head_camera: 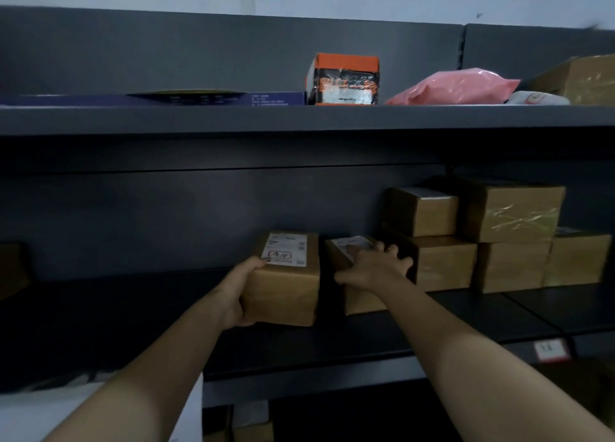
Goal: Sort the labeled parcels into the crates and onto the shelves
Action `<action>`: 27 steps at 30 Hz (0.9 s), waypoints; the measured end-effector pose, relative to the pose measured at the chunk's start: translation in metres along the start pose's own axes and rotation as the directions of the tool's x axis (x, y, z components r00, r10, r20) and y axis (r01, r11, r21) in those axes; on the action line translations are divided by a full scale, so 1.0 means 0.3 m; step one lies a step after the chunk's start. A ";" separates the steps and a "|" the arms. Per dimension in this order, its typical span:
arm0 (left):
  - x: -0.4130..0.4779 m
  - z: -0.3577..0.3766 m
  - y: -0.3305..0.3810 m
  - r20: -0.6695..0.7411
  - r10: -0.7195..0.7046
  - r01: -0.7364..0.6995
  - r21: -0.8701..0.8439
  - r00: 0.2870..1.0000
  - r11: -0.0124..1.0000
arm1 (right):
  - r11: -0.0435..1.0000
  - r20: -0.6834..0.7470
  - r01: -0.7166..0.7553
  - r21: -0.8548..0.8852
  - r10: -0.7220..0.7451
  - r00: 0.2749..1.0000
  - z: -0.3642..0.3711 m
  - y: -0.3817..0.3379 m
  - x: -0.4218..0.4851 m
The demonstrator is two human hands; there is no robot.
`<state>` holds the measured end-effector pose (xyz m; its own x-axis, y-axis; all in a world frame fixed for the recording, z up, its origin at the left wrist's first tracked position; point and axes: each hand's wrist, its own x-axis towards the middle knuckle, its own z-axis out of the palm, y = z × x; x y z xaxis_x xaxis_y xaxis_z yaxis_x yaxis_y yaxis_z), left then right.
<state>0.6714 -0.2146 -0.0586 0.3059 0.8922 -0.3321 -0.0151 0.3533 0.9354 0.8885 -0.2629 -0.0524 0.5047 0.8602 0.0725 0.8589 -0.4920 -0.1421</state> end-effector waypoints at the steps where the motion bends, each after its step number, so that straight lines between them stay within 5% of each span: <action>1: -0.002 -0.013 -0.003 0.022 0.004 -0.004 0.003 1.000 1.000 | 1.000 -0.003 0.020 0.021 -0.020 1.000 0.001 -0.014 -0.020; 6: -0.029 -0.072 -0.018 0.168 0.041 -0.045 0.022 0.985 0.999 | 0.912 0.047 -0.081 0.403 0.068 0.997 -0.016 -0.018 -0.079; 11: -0.060 -0.094 -0.032 0.265 0.045 -0.059 0.046 0.963 0.997 | 0.573 0.119 -0.281 0.770 0.304 0.945 -0.011 0.016 -0.153; 16: -0.052 -0.101 -0.033 0.265 0.019 -0.032 0.044 0.964 0.999 | 0.305 0.194 -0.263 0.915 0.239 0.951 0.005 0.038 -0.234; 27: -0.056 -0.068 -0.048 0.236 0.127 -0.143 0.053 0.963 0.988 | 0.031 0.112 -0.120 0.992 0.190 0.975 0.073 0.061 -0.268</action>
<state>0.6471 -0.2289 -0.0689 0.5176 0.8380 -0.1727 -0.0081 0.2067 0.9784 0.8617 -0.3381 -0.0823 0.6461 0.7603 -0.0670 -0.1201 0.0146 -0.9927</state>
